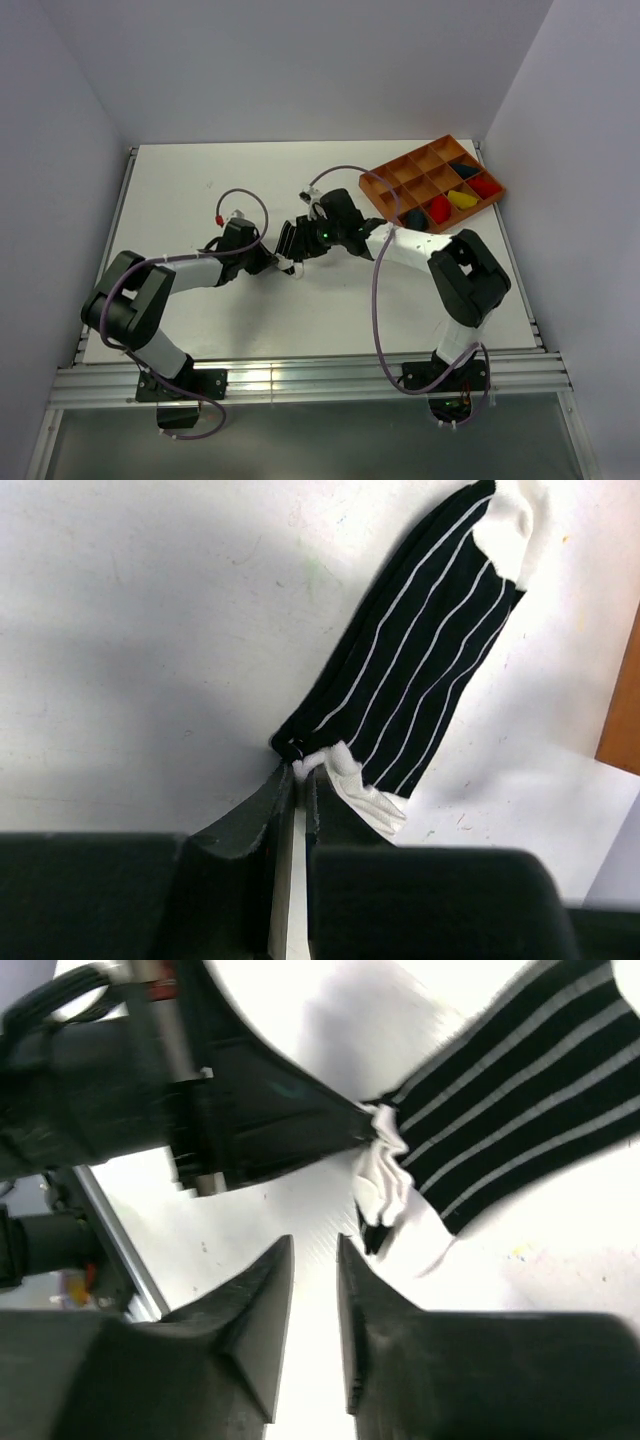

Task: Roll the socks
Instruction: Roll the sock at the center of the board.

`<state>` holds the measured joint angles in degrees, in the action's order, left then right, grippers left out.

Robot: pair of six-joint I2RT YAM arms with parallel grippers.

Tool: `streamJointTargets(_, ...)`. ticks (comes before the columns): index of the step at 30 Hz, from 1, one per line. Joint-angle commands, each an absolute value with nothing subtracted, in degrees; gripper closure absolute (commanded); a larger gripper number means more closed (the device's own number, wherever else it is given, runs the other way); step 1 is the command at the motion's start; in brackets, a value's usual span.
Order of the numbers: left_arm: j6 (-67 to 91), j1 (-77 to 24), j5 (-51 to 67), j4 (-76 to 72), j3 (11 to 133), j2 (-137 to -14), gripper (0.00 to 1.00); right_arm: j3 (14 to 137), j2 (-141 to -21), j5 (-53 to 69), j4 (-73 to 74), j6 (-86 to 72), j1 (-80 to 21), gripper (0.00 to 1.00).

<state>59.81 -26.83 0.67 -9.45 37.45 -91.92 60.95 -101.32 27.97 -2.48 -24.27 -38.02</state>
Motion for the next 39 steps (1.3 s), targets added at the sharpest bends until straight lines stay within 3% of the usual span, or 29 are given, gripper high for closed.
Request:
streamJointTargets(1,55.64,-26.72,-3.08,-1.76,38.14,-94.39,0.92,61.34,-99.57,23.02,-1.67,-18.28,-40.08,0.70)
streamJointTargets(3,54.76,-26.72,-3.08,-1.32,38.49,-94.22,0.92,61.61,-100.37,24.60,-3.76,-18.28,-41.13,0.77)
streamJointTargets(6,53.27,-26.72,-2.99,-0.53,39.64,-94.13,0.92,61.09,-101.51,23.30,-6.67,-16.19,-42.62,0.76)
streamJointTargets(8,52.47,-26.72,-2.90,-0.09,40.60,-94.39,0.92,60.82,-102.21,20.93,-7.12,-13.90,-43.76,0.73)
streamJointTargets(9,51.77,-26.72,-2.90,-0.17,40.87,-94.48,0.92,60.21,-102.39,19.61,-7.55,-11.28,-44.99,0.65)
streamJointTargets(14,50.71,-26.72,-1.59,-0.17,42.01,-95.36,0.92,57.22,-101.16,9.17,-12.39,-3.88,-48.86,0.57)
streamJointTargets(39,48.69,-26.72,-0.53,1.84,44.21,-96.59,0.92,57.21,-108.01,3.60,-16.09,4.83,-52.12,0.61)
